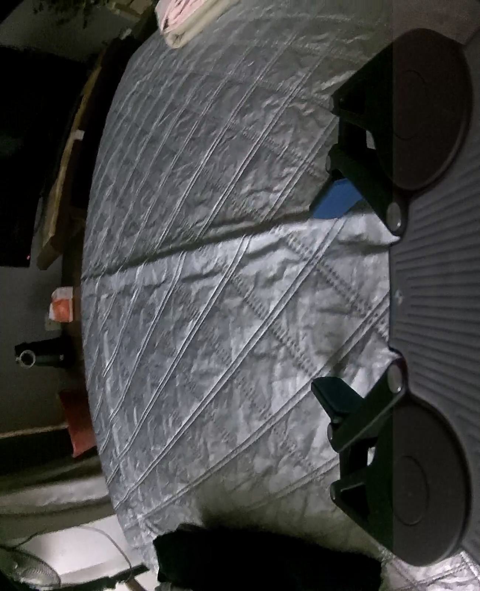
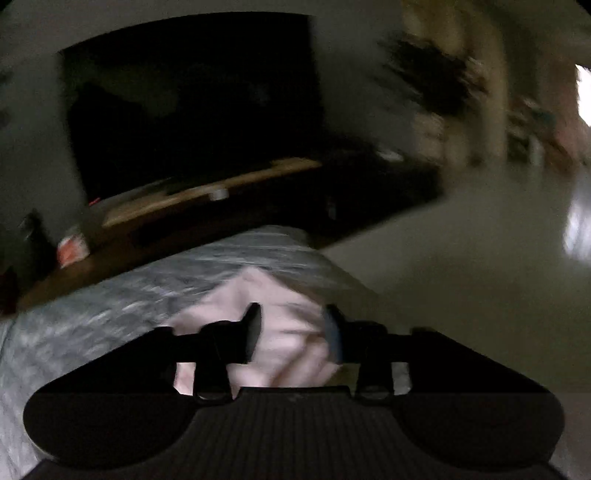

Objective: Fold clothes

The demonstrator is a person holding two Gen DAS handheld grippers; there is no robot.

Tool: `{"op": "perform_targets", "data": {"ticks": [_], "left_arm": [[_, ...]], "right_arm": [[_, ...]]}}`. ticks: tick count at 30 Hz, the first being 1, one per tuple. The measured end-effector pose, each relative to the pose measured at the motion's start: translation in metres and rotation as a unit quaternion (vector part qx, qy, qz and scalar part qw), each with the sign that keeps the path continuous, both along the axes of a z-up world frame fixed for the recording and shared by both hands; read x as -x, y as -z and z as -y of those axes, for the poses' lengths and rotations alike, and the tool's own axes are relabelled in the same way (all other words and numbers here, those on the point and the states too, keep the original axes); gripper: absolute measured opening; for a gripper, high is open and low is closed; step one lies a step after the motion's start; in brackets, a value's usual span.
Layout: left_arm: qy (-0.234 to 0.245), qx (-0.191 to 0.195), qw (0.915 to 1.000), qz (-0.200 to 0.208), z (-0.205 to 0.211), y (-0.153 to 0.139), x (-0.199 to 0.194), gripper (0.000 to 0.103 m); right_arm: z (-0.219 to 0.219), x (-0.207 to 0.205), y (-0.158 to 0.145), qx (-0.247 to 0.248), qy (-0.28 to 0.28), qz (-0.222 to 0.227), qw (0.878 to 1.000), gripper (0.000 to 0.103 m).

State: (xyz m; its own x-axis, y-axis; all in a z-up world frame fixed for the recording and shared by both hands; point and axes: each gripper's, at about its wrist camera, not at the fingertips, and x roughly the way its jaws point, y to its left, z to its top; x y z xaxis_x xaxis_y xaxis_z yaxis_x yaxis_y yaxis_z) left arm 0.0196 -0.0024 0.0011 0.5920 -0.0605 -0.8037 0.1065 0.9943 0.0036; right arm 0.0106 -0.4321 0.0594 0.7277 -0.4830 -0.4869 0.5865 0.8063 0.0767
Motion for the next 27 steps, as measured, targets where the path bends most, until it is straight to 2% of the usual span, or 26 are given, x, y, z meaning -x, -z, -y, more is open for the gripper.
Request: {"op": "perform_targets", "data": {"ticks": [2,3,5,7,8,10,12,13,16,21,25,27], "left_arm": [[0.009,-0.003,0.9999,-0.005,0.003,0.0,0.003,0.091],[0.015,-0.01,0.9998,-0.007,0.006,-0.001,0.005,0.091],[0.026,-0.006,0.9996,-0.011,0.009,-0.003,0.011,0.092],[0.035,0.004,0.9993,-0.012,0.011,-0.007,0.018,0.092],[0.037,0.008,0.9992,-0.011,0.011,-0.01,0.022,0.093],[0.04,0.011,0.9991,-0.006,0.013,-0.017,0.033,0.095],[0.041,0.018,0.999,0.0,0.016,-0.029,0.047,0.096],[0.042,0.025,0.9988,0.005,0.017,-0.036,0.056,0.098],[0.059,0.047,0.9968,0.025,0.026,-0.06,0.092,0.102],[0.096,0.072,0.9924,0.028,0.053,-0.088,0.161,0.102],[0.144,0.056,0.9865,0.056,0.083,-0.108,0.197,0.102],[0.163,0.047,0.983,0.072,0.09,-0.119,0.209,0.102]], "right_arm": [[-0.012,-0.026,0.011,0.029,-0.054,-0.063,0.996,0.038],[-0.01,-0.04,0.023,-0.002,-0.074,-0.113,0.991,0.036],[-0.007,-0.05,0.033,-0.01,-0.069,-0.131,0.989,0.036],[-0.005,-0.05,0.026,-0.037,-0.069,-0.129,0.989,0.038],[-0.013,-0.042,0.016,-0.029,-0.08,-0.124,0.989,0.037],[-0.029,-0.018,0.001,-0.025,-0.09,-0.114,0.989,0.044],[-0.045,0.014,-0.013,-0.033,-0.09,-0.104,0.99,0.083],[-0.053,0.03,-0.019,-0.037,-0.089,-0.099,0.99,0.085],[-0.079,0.084,-0.025,-0.085,-0.073,-0.093,0.989,0.081],[-0.126,0.163,-0.039,-0.096,-0.005,-0.114,0.989,0.083],[-0.162,0.203,-0.058,-0.057,-0.014,-0.111,0.992,0.087],[-0.177,0.22,-0.066,-0.016,-0.006,-0.111,0.994,0.101]]}}
